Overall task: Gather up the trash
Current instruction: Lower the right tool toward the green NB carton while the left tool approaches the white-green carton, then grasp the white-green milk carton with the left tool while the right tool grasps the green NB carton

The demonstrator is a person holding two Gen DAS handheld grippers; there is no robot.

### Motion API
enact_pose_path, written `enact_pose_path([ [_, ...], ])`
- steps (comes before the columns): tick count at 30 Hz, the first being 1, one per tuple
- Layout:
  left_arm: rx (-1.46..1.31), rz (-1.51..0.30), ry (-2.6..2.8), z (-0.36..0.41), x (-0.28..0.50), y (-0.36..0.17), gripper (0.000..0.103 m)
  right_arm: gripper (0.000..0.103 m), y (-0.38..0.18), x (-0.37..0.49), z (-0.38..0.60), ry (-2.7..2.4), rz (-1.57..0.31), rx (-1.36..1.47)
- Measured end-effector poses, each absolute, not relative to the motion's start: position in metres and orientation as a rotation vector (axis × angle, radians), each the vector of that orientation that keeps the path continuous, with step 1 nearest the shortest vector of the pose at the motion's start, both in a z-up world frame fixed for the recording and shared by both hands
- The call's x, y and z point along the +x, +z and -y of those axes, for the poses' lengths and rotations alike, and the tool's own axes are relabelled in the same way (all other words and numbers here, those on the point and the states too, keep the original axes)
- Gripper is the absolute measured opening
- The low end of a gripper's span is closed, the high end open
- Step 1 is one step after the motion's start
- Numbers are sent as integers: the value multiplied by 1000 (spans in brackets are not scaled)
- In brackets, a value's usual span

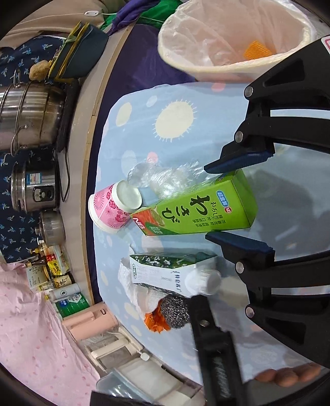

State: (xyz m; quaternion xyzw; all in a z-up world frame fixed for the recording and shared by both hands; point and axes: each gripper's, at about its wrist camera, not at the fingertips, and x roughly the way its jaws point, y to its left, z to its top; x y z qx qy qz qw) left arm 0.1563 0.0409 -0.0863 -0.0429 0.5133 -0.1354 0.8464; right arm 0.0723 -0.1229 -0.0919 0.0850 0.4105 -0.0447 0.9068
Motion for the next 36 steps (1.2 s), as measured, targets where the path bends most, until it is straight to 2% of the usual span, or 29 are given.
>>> enact_pose_path([
  [13,-44,-1086,-266,3,167,-103,84,44,-91,50,150,-138,-845,289],
  [14,-36,-1084,-260,5,168,-105,82,44,-92,50,150,-137,-846,294],
  [16,-19,-1106,-269,9,171,-110,62,44,-93,51,151,-136,-849,298],
  [18,-10,-1146,-274,10,175,-116,54,44,-95,51,149,-135,-852,302],
  [27,-2,-1143,-293,3,163,-110,53,44,-92,49,150,-119,-844,316],
  [36,-4,-1103,-317,-6,139,-82,52,42,-70,39,142,-103,-800,310],
])
